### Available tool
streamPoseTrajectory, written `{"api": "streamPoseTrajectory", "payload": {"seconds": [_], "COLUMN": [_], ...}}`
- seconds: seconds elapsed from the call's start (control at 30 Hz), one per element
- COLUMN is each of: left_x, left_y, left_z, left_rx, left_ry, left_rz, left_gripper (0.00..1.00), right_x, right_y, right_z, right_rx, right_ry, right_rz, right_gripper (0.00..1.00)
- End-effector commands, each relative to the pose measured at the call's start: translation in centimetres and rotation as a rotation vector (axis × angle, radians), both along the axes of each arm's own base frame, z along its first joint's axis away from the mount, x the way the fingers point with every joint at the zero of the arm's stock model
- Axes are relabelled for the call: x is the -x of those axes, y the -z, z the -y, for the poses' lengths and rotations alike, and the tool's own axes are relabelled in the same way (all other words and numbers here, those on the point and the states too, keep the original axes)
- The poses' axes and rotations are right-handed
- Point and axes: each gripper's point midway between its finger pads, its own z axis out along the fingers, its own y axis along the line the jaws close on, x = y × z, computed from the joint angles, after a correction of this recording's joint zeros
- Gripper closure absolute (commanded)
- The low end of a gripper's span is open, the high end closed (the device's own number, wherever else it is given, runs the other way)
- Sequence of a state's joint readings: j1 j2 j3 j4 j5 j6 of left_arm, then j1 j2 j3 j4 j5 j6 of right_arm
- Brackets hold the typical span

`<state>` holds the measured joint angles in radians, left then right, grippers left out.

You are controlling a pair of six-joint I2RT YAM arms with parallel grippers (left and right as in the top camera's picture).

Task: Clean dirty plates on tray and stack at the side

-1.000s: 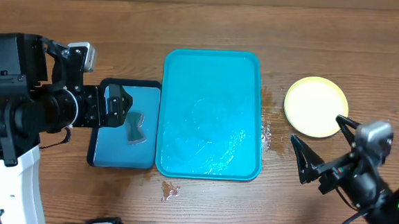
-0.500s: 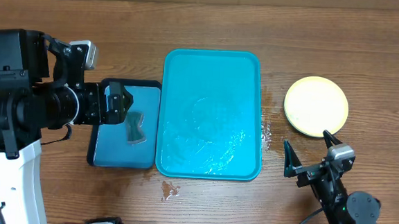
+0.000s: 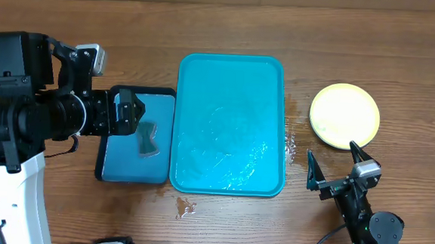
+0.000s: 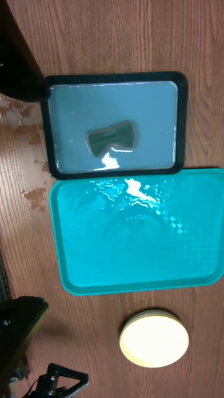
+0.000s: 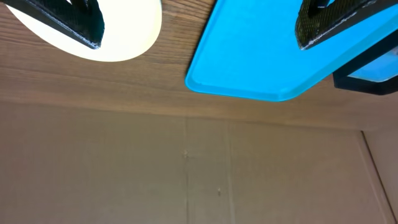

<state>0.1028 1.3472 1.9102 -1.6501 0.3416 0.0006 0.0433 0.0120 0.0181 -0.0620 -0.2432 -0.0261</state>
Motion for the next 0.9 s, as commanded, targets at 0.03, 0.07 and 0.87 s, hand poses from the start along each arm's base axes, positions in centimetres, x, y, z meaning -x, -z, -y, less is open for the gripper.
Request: {"api": "streamPoseTrajectory", "payload": {"seconds": [0.03,0.07,0.87], "left_x": [-0.2,-0.2,-0.3], "left_y": [-0.1,-0.1,-1.8], "left_z": [0.2,0.2,-0.6], "left_rx": [0.003,0.003,-0.173], "left_ry": [0.021,0.021,0.077], "left_rz": [0.009,0.009,0.168], "left_gripper": [0.0,0.0,0.0], "right_x": [-0.1,-0.1,-0.1], "right_y": [0.2,0.2,0.2], "right_z": [0.4,0.4,0.4], "right_rx": [-0.003,-0.003,-0.003], "right_ry": [0.019,0.019,0.019], "right_rz": [0.003,0.003,0.003], "right_gripper": [0.0,0.01,0.0]}}
